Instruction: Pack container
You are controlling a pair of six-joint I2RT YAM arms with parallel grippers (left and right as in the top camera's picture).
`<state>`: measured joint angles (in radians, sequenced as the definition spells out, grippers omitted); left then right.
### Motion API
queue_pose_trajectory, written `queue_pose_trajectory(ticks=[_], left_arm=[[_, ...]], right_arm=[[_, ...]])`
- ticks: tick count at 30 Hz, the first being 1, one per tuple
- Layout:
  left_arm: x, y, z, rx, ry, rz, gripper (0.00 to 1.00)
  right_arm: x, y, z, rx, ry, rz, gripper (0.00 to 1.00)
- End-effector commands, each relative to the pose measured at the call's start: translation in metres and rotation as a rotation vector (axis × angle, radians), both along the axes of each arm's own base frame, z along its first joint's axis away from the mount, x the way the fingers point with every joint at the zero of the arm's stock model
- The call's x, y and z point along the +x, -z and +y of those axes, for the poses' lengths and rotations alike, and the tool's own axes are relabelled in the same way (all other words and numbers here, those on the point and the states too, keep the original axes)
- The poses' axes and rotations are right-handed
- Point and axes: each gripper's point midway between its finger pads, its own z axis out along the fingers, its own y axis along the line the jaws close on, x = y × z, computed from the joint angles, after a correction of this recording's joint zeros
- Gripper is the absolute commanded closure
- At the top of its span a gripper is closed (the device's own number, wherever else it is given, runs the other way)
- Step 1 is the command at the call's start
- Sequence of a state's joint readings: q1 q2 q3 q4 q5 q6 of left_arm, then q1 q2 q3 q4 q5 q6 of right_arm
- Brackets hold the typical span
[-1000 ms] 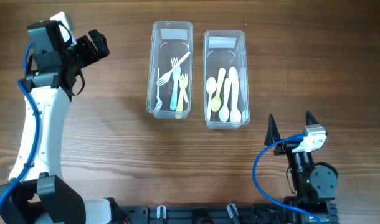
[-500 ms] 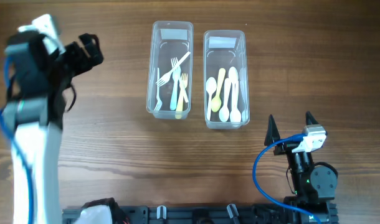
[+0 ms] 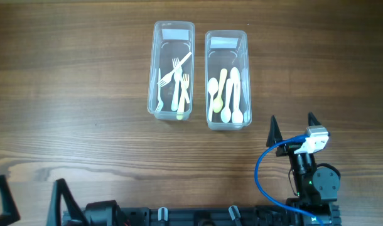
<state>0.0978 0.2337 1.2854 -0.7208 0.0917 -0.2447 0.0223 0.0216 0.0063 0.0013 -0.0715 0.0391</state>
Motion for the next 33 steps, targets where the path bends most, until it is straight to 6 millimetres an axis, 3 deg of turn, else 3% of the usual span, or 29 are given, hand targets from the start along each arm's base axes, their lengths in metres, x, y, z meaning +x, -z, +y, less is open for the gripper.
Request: queue_pose_trajectory(ticks=[1,6,10,14,22,23,33], left_arm=[[0.027,0.049,0.007,-0.016,-0.022,0.156,0.00],[0.102,0.150,0.014,-0.035,-0.021,0.391,0.00],[0.138,0.214,0.016,-0.046,-0.016,0.428,0.00],[0.147,0.260,0.016,-0.065,-0.006,0.401,0.00],[0.166,0.347,0.018,-0.077,-0.009,0.544,0.00],[0.168,0.355,0.018,-0.078,-0.009,0.557,0.00],[0.169,0.352,0.015,0.190,-0.004,0.542,0.00]], right_arm=[[0.000,-0.002,0.001,-0.011,-0.011,-0.009,0.00],[0.000,-0.002,0.001,-0.011,-0.011,-0.009,0.00],[0.000,-0.002,0.001,-0.011,-0.011,-0.009,0.00],[0.000,-0.002,0.001,-0.011,-0.011,-0.009,0.00],[0.000,-0.002,0.001,-0.011,-0.011,-0.010,0.00],[0.000,-0.002,0.001,-0.011,-0.011,-0.009,0.00],[0.000,-0.002,0.001,-0.010,-0.011,-0.009,0.00]])
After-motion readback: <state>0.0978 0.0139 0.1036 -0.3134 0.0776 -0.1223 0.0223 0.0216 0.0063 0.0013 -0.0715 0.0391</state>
